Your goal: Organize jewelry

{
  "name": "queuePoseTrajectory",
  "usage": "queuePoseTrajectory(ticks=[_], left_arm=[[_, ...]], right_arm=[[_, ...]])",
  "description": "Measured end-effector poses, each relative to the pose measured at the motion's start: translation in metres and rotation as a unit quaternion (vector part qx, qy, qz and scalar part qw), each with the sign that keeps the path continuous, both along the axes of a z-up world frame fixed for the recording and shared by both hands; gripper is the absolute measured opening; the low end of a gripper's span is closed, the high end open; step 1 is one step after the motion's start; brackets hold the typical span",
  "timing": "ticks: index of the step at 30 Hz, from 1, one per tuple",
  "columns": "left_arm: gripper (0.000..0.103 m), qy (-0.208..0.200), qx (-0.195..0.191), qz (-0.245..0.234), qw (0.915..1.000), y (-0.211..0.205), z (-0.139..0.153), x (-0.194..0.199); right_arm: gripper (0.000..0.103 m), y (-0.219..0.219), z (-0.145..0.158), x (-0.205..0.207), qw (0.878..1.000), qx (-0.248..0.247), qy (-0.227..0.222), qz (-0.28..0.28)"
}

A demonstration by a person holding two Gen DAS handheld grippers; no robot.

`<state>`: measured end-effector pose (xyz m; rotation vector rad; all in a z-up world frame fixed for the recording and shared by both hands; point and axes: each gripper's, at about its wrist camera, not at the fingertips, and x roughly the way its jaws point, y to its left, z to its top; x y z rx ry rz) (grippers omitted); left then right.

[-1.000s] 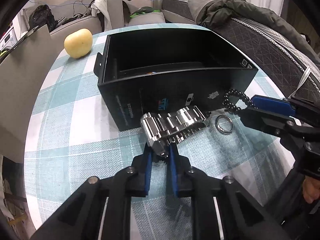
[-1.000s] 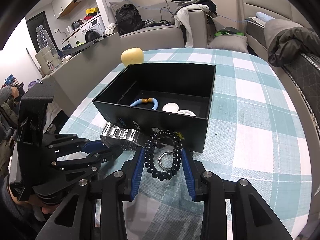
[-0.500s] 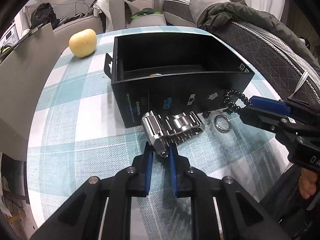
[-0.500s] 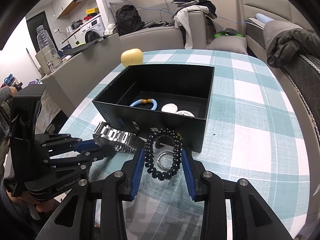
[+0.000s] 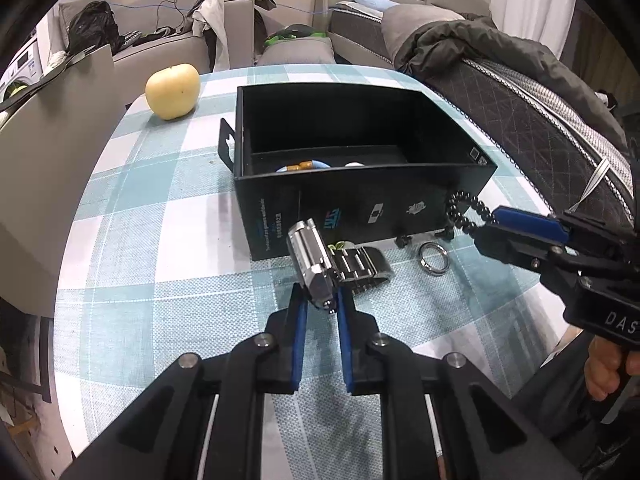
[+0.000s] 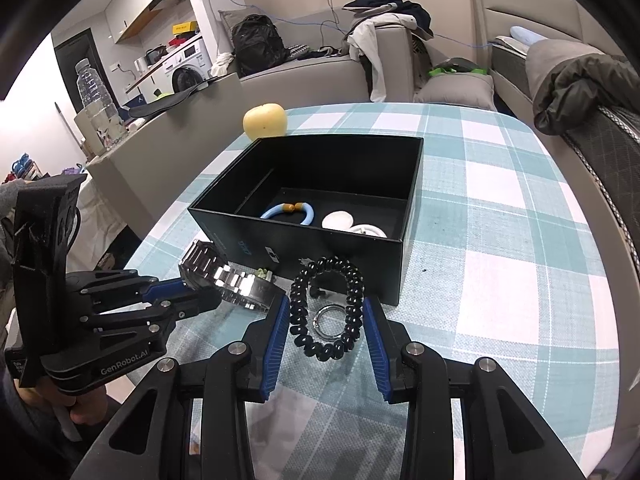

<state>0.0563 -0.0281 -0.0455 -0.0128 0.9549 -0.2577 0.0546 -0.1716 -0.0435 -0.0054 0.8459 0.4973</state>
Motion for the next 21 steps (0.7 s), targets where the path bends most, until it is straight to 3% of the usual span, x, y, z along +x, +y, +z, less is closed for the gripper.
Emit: queuePoseTrajectory(ticks=[21], left_arm=[[0.008, -0.022, -0.017, 0.019, 0.9994, 0.007, 0.012, -0.009]], right_arm=[[0.036, 0.005, 0.011, -0.013, 1.0, -0.001, -0.025, 0.007]])
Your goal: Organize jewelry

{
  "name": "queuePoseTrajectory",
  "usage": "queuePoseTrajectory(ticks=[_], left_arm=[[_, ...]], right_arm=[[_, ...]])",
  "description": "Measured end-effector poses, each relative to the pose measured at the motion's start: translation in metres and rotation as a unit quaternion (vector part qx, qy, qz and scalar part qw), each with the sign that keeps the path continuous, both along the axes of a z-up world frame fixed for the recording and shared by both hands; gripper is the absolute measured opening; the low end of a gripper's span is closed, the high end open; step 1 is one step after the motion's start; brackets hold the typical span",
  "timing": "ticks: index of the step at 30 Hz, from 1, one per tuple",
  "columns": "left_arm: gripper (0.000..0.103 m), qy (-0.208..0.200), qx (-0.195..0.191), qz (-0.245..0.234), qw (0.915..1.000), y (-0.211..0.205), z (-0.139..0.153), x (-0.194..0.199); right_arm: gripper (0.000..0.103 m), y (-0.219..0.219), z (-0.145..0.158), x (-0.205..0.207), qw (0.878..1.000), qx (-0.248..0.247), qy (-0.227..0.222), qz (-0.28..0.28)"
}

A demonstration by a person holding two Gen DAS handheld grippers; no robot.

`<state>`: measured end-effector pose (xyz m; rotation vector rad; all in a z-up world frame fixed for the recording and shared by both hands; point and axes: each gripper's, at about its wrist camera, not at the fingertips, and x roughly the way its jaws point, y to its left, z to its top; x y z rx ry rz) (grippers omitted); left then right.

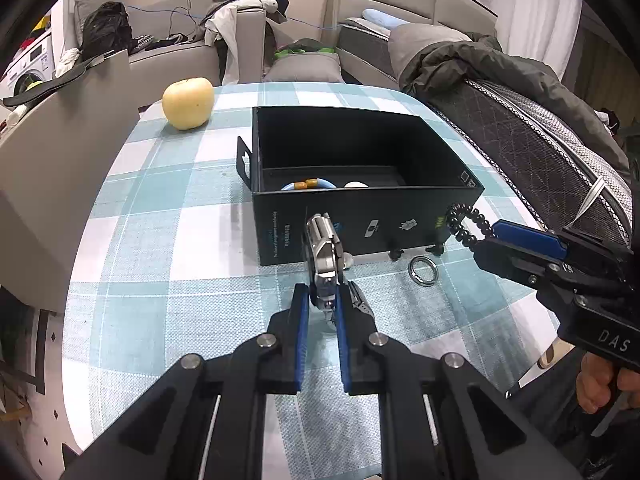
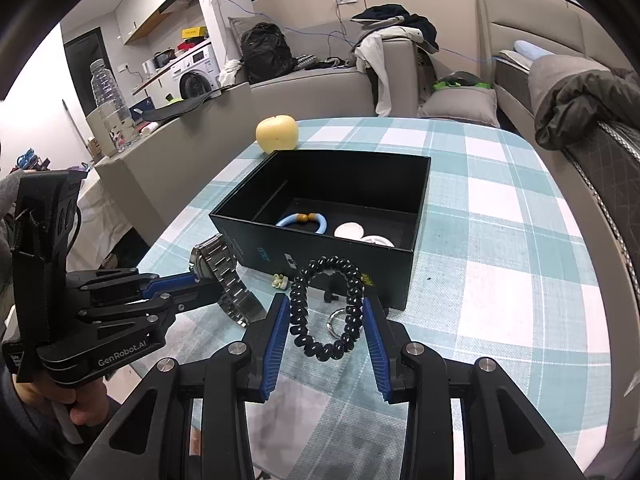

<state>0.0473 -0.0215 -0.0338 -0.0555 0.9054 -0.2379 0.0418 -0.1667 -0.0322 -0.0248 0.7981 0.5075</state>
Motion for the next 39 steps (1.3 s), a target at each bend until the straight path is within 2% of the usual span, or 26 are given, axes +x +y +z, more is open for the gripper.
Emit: queuePoseTrajectory(ticks=[20, 39], left_arm=[[0.008, -0.051, 0.003, 0.004, 0.9987, -0.003, 0.019, -0.017], [0.008, -0.119, -0.023, 0.018, 0.9925, 0.007, 0.056, -0.018]], right_arm=[[0.036, -0.003, 0.01, -0.001, 1.0, 0.014, -0.012, 0.005], [0.036, -0.002, 0.025, -0.003, 0.998, 0.037, -0.046, 0.017]])
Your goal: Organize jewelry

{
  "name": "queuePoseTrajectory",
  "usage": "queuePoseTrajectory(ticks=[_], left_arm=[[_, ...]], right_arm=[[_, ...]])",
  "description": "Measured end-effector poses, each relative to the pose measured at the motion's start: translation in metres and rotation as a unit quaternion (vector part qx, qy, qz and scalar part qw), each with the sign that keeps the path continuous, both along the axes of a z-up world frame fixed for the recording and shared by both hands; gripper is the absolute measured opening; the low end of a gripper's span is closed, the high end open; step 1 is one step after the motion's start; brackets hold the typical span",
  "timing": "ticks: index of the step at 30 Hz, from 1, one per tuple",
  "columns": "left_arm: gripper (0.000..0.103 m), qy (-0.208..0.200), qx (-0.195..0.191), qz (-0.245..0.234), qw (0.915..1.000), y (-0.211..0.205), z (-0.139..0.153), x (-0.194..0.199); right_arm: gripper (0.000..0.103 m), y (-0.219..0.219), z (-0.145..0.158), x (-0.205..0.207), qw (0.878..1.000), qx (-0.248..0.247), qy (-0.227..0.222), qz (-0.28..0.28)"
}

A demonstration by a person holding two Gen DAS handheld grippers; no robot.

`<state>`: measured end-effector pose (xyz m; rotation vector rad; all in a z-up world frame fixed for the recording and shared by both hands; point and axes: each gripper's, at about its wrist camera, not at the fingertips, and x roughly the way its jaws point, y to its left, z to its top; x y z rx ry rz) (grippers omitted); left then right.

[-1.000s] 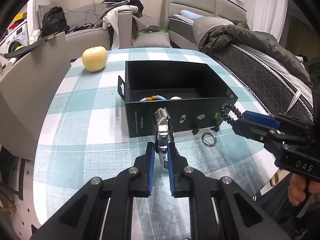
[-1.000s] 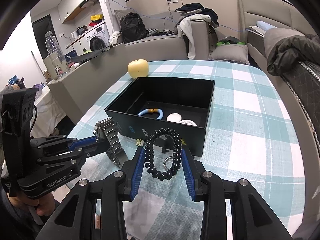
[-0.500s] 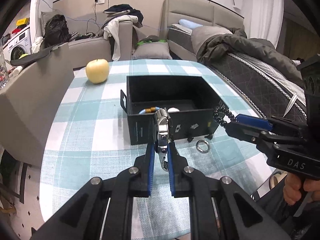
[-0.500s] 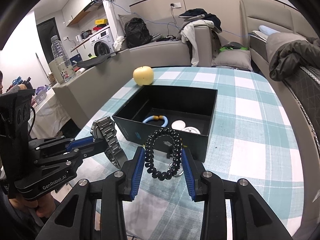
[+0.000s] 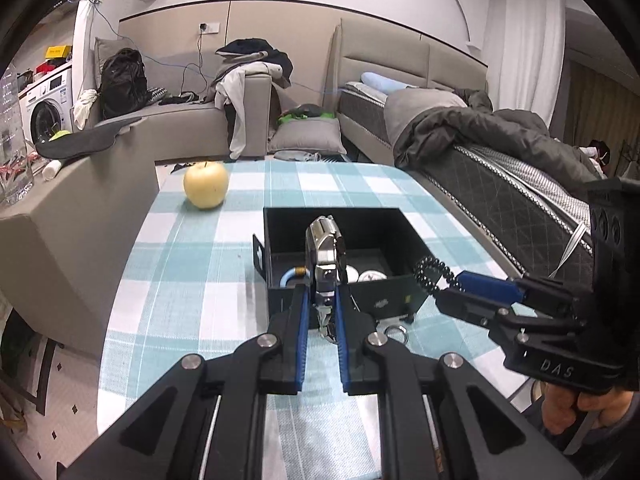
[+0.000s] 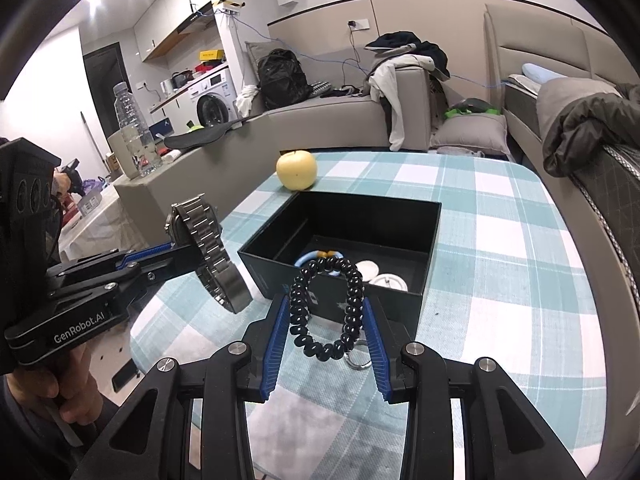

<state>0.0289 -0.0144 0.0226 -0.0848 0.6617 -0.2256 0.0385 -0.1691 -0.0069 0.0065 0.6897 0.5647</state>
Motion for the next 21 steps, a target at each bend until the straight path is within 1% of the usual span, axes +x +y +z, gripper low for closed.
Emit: queuePoseTrajectory(ticks=[5, 9, 15, 21], left_arm=[[0.008, -0.011, -0.003, 0.003, 0.9999, 0.0, 0.006, 0.008], [0.008, -0.013, 0.0, 0.004, 0.9999, -0.003, 0.011, 0.025], [0.008, -0.024, 0.002, 0.008, 0.9997, -0.004, 0.017, 0.041], [0.008, -0.007, -0.004, 0.023, 0.9997, 0.005, 0.01, 0.059]], right_arm=[[0.036, -0.001, 0.007, 0.004, 1.0, 0.008, -0.007, 0.0], [0.036, 0.0, 0.013, 0.015, 1.0, 0.012, -0.01, -0.001], [0.036, 0.0, 0.016, 0.03, 1.0, 0.017, -0.01, -0.007], [0.036, -0.001, 0.022, 0.042, 1.0, 0.013, -0.015, -0.011]])
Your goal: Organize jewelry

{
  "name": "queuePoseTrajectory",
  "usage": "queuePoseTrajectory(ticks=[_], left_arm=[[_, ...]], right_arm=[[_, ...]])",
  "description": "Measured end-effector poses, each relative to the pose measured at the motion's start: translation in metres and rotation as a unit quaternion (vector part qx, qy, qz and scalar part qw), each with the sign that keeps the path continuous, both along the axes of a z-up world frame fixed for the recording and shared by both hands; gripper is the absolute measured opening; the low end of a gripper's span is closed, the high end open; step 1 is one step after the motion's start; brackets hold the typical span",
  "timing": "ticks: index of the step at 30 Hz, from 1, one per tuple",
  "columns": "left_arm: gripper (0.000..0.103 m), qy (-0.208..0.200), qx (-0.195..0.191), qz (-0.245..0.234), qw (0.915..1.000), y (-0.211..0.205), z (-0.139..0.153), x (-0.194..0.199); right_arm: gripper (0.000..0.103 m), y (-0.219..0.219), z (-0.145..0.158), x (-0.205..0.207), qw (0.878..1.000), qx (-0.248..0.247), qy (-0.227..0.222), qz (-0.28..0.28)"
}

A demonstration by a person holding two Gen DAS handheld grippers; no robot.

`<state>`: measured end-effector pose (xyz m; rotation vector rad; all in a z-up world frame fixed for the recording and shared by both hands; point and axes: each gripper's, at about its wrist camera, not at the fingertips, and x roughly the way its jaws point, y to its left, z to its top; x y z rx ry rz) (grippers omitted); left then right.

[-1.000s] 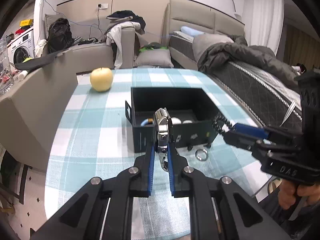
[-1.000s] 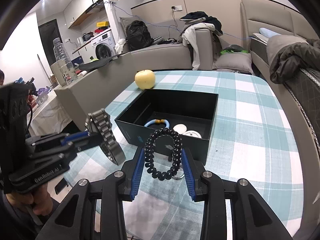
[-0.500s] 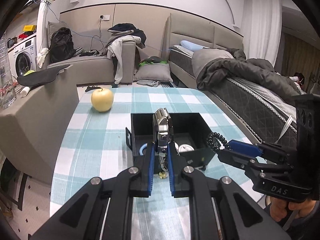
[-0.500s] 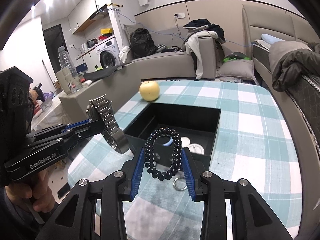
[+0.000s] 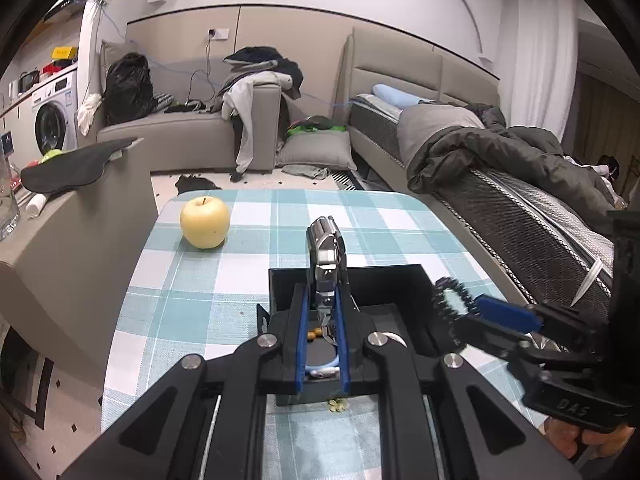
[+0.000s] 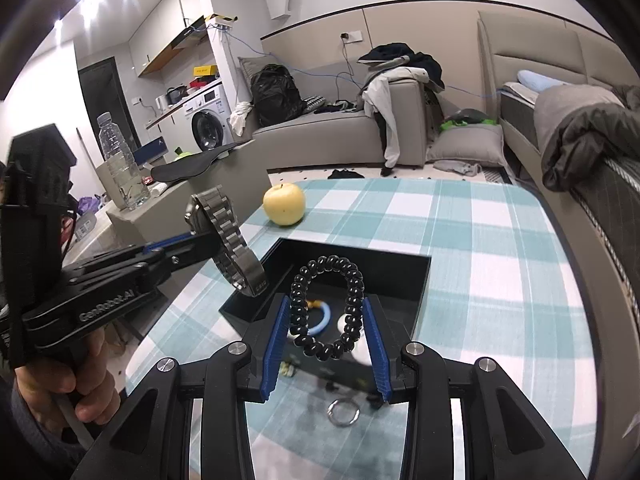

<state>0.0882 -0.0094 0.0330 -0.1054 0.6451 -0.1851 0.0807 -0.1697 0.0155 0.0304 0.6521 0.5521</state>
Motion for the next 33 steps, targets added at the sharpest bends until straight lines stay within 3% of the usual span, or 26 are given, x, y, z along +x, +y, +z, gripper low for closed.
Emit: queuePoseTrajectory(ticks=[14, 21, 33], left_arm=[[0.008, 0.017, 0.025, -0.006, 0.9995, -0.004, -0.008, 0.033], [0.008, 0.044, 0.024, -0.004, 0.9987, -0.003, -0.023, 0.041], [0.008, 0.077, 0.04, -0.007, 0.9962, -0.012, -0.038, 0.047]], right_arm=[[0.036, 0.014, -0.005, 0.066, 0.999, -0.022, 0.018, 0.043], [0.036, 0.019, -0.025, 0.078, 0.997, -0.041, 0.059, 0.035], [0.036, 0.018, -0.033, 0.082, 0.995, -0.067, 0.069, 0.026]])
